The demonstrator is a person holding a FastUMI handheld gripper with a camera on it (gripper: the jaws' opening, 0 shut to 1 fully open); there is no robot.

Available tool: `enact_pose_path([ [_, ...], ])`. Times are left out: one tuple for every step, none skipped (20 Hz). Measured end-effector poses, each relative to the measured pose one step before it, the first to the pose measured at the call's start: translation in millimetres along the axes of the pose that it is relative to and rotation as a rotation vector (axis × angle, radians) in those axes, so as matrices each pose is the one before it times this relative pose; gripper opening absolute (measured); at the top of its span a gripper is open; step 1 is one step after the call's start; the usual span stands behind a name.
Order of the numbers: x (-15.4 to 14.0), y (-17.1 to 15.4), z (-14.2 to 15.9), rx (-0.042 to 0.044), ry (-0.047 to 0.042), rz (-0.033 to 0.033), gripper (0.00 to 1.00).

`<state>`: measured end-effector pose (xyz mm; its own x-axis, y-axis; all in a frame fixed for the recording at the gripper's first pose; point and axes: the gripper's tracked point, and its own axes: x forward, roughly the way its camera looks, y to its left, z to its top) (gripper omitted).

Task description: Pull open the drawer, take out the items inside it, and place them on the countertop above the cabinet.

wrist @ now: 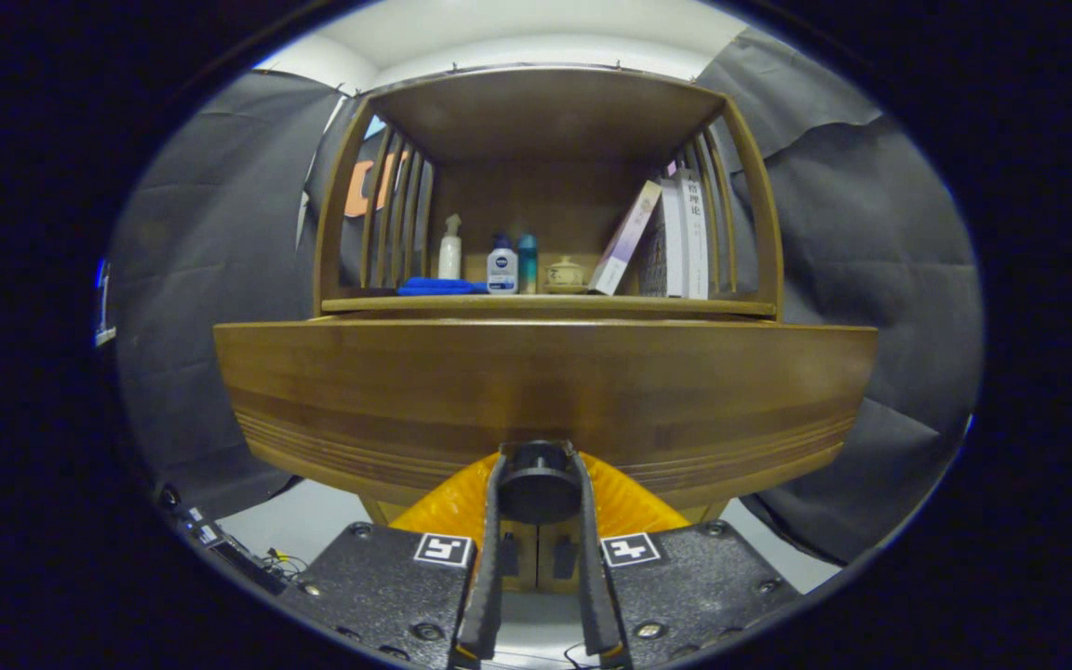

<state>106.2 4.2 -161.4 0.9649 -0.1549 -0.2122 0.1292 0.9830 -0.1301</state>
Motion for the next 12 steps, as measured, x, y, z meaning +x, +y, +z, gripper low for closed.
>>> enact_pose_path([
  [-6.7,-0.12,-2.17,-0.00598,0.00274,0.00427,0.37],
  [-4.53,-0.34,-1.01,0.00017,0.00389,0.00329,0.37],
  [-4.69,0.98,-1.98,0.00349,0.00413,0.0059,0.37],
  [-4.71,0.68,-0.99,-0.00131,0.00433,0.00477,0.37],
  [-5.65,1.14,-1.8,-0.00089,0.00336,0.00518,0.37],
  [-4.27,1.17,-1.29,-0.00292,0.00321,0.00674,0.37],
  [-6.43,1.05,-2.33,-0.0029,0.00393,0.00841,0.37],
  [-4.96,1.91,-0.9,-0.0006,0.004,0.00983,0.37],
  [-3.3,2.23,-1.75,-0.00085,0.00397,0.00915,0.37],
  [-3.91,0.42,-0.95,0.00271,0.00489,0.00231,0.37],
  [-3.23,-0.01,-2.28,0.00486,0.00395,0.00126,0.37],
  [-3.56,0.81,-0.71,0.00362,0.00189,0.00101,0.37],
])
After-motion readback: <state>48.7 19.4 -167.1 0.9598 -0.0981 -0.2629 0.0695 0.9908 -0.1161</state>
